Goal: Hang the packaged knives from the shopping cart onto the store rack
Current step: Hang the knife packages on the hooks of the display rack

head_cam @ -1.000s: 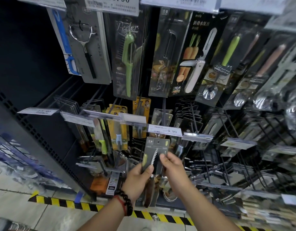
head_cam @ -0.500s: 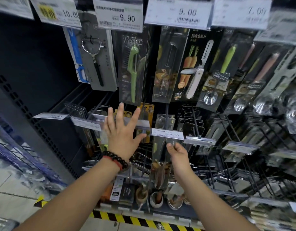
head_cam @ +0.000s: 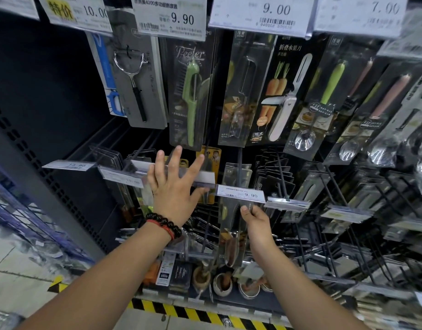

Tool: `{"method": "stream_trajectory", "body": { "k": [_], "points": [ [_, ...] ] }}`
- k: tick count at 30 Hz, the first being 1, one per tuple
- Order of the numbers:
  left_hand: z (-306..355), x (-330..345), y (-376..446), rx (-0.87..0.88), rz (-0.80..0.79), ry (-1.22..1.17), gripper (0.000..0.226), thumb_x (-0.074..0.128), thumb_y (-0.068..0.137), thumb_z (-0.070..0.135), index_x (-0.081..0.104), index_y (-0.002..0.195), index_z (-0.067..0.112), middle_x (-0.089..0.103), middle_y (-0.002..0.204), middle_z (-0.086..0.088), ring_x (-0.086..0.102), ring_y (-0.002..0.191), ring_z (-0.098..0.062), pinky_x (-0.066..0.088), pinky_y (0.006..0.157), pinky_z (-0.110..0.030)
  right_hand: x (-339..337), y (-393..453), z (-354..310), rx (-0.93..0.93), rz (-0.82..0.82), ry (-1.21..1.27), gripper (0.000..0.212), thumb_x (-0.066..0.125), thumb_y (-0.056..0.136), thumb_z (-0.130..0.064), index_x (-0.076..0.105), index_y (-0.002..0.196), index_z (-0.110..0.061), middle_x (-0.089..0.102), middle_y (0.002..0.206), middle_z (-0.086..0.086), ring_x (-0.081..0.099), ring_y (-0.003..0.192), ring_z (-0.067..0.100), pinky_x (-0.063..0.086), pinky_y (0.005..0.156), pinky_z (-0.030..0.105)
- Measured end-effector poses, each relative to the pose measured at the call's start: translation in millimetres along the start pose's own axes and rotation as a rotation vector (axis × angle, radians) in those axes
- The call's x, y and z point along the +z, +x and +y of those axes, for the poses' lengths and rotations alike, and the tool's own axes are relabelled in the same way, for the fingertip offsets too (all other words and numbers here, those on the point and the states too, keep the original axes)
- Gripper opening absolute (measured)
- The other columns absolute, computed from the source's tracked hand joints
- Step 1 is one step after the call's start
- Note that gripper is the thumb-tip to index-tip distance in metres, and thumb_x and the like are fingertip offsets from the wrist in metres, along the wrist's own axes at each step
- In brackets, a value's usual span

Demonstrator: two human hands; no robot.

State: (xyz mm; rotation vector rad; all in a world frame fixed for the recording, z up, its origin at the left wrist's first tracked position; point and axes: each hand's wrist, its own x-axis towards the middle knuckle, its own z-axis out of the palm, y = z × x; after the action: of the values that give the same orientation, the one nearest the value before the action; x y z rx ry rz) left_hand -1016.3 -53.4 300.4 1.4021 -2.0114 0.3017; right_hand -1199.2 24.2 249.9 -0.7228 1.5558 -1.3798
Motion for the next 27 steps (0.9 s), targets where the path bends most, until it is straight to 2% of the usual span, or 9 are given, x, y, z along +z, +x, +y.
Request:
{"method": "stream_trajectory", "body": {
  "k": [4,8,12,16,17,20,22,25,27],
  "points": [
    [0,0,0,0.003,0.002,-0.001,0.080,0.077,0.072,0.049,0.035,0.140,0.041,0.021,0.153,-0.005,0.007,0.142,-0.037,-0.002,0.111,-0.051,-3,2,8,0.016,-0.006,0.001,0.021,0.055,0.099,-0.017,0.061,0.079,-0.016,0.065,0.085,-0.002,0.060,0.085,0.012,0.044,0.088,0.028],
    [-1,-1,1,0.002,-0.011,0.000,0.080,0.076,0.072,0.051,0.035,0.140,0.042,0.023,0.151,-0.004,0.009,0.141,-0.037,0.004,0.109,-0.055,0,-1,2,-0.006,-0.003,-0.001,0.028,0.052,0.100,-0.015,0.056,0.073,-0.019,0.061,0.070,-0.014,0.056,0.073,0.006,0.041,0.074,0.022],
    [-2,0,1,0.006,-0.013,-0.001,0.079,0.075,0.072,0.052,0.035,0.139,0.042,0.024,0.150,-0.004,0.009,0.141,-0.037,0.007,0.109,-0.057,-2,-7,9,-0.053,-0.059,-0.024,0.016,0.052,0.099,-0.017,0.067,0.097,-0.010,0.073,0.099,-0.002,0.066,0.093,0.010,0.046,0.080,0.021],
    [-2,1,1,0.002,-0.007,-0.005,0.079,0.077,0.071,0.051,0.037,0.138,0.041,0.026,0.149,-0.004,0.010,0.141,-0.036,0.012,0.108,-0.061,2,-2,-1,-0.052,0.025,0.038,0.026,0.052,0.100,-0.018,0.056,0.074,-0.013,0.061,0.068,-0.011,0.054,0.072,0.012,0.043,0.074,0.025],
    [-2,1,0,0.003,-0.003,-0.003,0.080,0.077,0.070,0.051,0.037,0.138,0.041,0.027,0.148,-0.004,0.011,0.140,-0.037,0.013,0.108,-0.061,2,2,-3,-0.045,0.052,0.047,0.024,0.053,0.100,-0.017,0.059,0.077,-0.014,0.062,0.071,-0.013,0.055,0.075,0.012,0.044,0.077,0.026],
    [-2,3,0,0.009,0.012,0.002,0.081,0.079,0.069,0.049,0.037,0.138,0.041,0.028,0.148,-0.004,0.013,0.140,-0.037,0.011,0.109,-0.060,3,8,-3,-0.040,0.073,0.066,0.023,0.054,0.099,-0.018,0.066,0.116,-0.008,0.070,0.111,0.000,0.061,0.106,0.016,0.043,0.101,0.034],
    [-2,3,1,0.013,0.020,0.003,0.081,0.079,0.068,0.050,0.037,0.138,0.041,0.029,0.147,-0.004,0.013,0.140,-0.037,0.010,0.109,-0.060,3,6,-4,-0.048,0.084,0.079,0.027,0.054,0.099,-0.019,0.064,0.122,-0.009,0.068,0.116,0.001,0.059,0.110,0.015,0.040,0.104,0.035],
    [-2,2,1,0.010,0.021,0.001,0.080,0.077,0.069,0.051,0.037,0.138,0.042,0.028,0.147,-0.003,0.013,0.140,-0.037,0.010,0.109,-0.059,1,5,-2,-0.068,0.065,0.077,0.023,0.053,0.100,-0.020,0.066,0.114,-0.009,0.070,0.107,-0.002,0.061,0.103,0.013,0.042,0.097,0.031],
    [-2,3,1,0.009,0.021,-0.001,0.081,0.078,0.069,0.050,0.038,0.138,0.041,0.029,0.147,-0.003,0.014,0.139,-0.037,0.010,0.109,-0.060,0,2,-2,-0.095,0.058,0.050,0.018,0.052,0.100,-0.018,0.063,0.087,-0.013,0.065,0.077,-0.018,0.056,0.079,0.005,0.043,0.077,0.021]
  ]
}}
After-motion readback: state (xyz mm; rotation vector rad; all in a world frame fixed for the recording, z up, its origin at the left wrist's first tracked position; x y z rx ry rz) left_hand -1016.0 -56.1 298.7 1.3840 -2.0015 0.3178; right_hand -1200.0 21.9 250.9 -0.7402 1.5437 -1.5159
